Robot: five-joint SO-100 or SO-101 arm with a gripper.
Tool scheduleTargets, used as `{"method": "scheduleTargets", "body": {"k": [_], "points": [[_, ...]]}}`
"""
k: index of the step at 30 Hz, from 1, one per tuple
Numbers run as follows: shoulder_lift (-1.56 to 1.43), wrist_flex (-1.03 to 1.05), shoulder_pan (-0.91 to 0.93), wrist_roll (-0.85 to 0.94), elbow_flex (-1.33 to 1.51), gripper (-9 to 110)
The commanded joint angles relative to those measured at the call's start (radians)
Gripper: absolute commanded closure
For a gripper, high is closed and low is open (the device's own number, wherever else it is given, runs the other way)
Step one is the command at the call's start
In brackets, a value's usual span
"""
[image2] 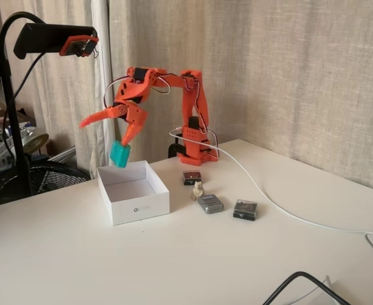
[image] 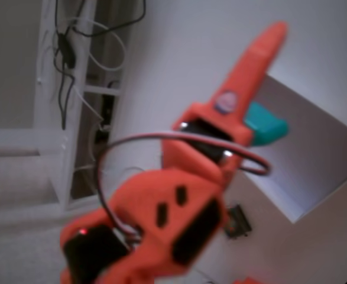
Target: Grasp the green cube and put it in the bin.
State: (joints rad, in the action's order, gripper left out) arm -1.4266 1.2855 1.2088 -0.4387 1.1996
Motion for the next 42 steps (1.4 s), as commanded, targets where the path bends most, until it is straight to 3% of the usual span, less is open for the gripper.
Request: {"method": "scheduleTargets", "body": {"k": [1,6,11,20,24,31,33,38,40,42], "points": [[-0.038,-0.018,-0.029,-0.034,-0.003,32],[-0.041,-0.018,-0.049,-0.034,0.048,23],[-0.052,0.091,-0.058,0.011,0.121,22],[-0.051,-0.02,-0.051,0.018,0.235,22],[-0.08,-0.078,-0.049,0.104,0.285,22],[-0.086,-0.127,-0.038,0.052,0.264,22],[-0.025,-0.245,0.017,0.023,0.258,22],[0.005,-0.15,-0.006,-0.025,0.201,22],[0.035,-0.267,-0.002,-0.026,0.256,22],[0.031,-0.141,-0.031,-0.051,0.229,22]]}}
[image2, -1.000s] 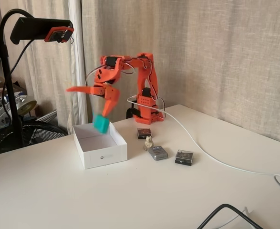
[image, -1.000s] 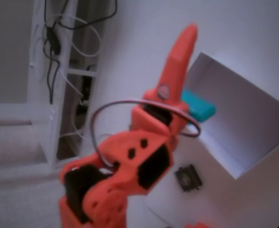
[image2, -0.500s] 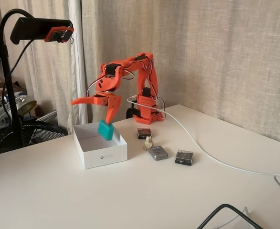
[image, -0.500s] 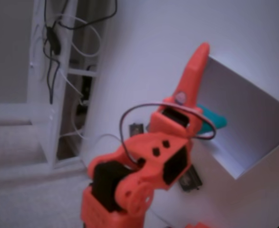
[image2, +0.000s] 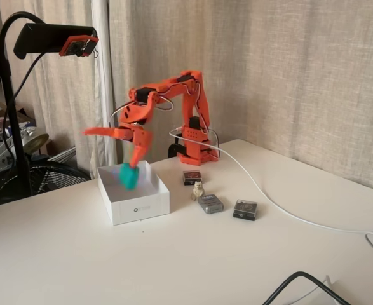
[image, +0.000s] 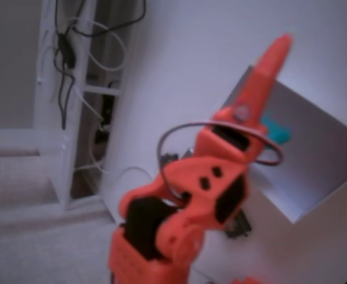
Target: Grasp the green cube and put it in the bin.
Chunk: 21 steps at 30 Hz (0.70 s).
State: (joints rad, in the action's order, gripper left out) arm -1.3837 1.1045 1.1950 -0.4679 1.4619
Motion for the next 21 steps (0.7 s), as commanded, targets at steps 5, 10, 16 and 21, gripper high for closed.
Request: {"method": "scheduleTargets", "body": {"k": [5,10,16,21], "points": [[-0.006,-0.132,-0.066,-0.075,0.005,23],[-0.025,0.003,-0.058,-0.091,-0.018,22],[-0.072,-0.156,-0.021,-0.06,0.109,22],[-0.074,-0.127,-0.015,-0.077,0.121,20]]}}
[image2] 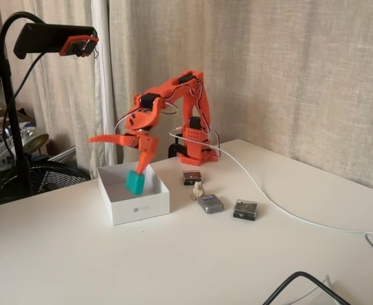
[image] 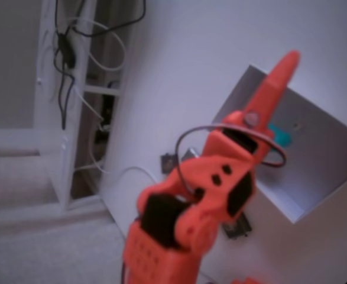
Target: Grasp the green cube and put it in the bin.
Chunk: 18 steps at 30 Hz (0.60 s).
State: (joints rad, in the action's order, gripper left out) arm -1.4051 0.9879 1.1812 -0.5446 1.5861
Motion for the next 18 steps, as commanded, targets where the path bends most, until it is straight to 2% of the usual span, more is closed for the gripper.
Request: {"method": "scheduleTargets", "body": {"k": [1,3,5,7,9,11,12,13,14,15,16,17,18], "points": [[-0.066,0.08,-0.025,0.0,-0.026,20],[-0.052,-0.163,-0.012,0.0,0.063,22],[-0.089,0.084,-0.037,-0.014,-0.011,20],[-0.051,-0.176,-0.023,-0.005,0.055,22],[-0.08,0.031,-0.035,-0.017,-0.021,20],[-0.006,-0.293,-0.012,0.009,0.069,25],[0.02,-0.117,-0.002,0.0,-0.032,17],[-0.003,0.008,-0.021,-0.052,-0.094,16],[0.02,-0.028,-0.028,-0.069,-0.137,20],[0.055,-0.176,-0.021,-0.058,-0.104,23],[0.075,-0.127,0.002,-0.037,-0.138,20],[0.052,0.012,-0.005,-0.048,-0.189,18],[0.031,0.067,-0.021,-0.067,-0.215,20]]}}
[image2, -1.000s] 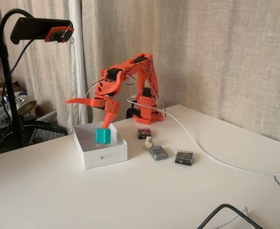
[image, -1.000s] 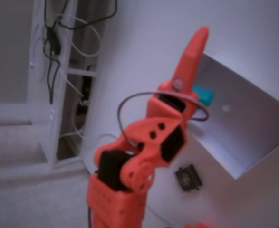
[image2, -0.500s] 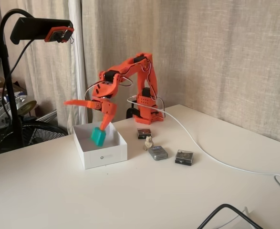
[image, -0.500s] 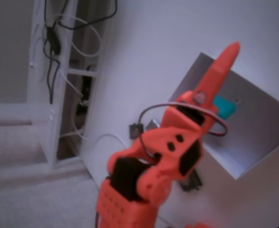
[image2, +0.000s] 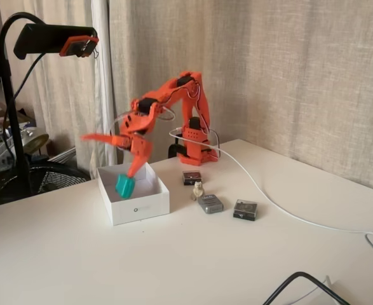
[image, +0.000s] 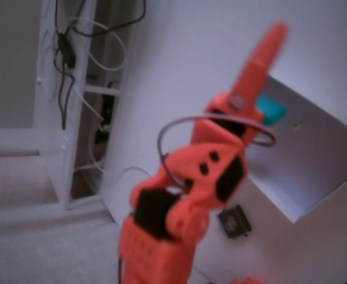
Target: Grasp the green cube and put it in the bin.
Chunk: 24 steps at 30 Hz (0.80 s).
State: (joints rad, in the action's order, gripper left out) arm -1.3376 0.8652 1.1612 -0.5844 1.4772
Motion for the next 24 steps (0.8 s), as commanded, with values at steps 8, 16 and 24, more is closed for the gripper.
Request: {"method": "scheduleTargets", "body": {"k": [8,16,24], "points": [[-0.041,0.049,-0.041,-0.066,0.041,19],[-0.202,0.149,-0.112,-0.121,0.156,23],[-0.268,0.115,-0.137,-0.1,0.218,23]]}}
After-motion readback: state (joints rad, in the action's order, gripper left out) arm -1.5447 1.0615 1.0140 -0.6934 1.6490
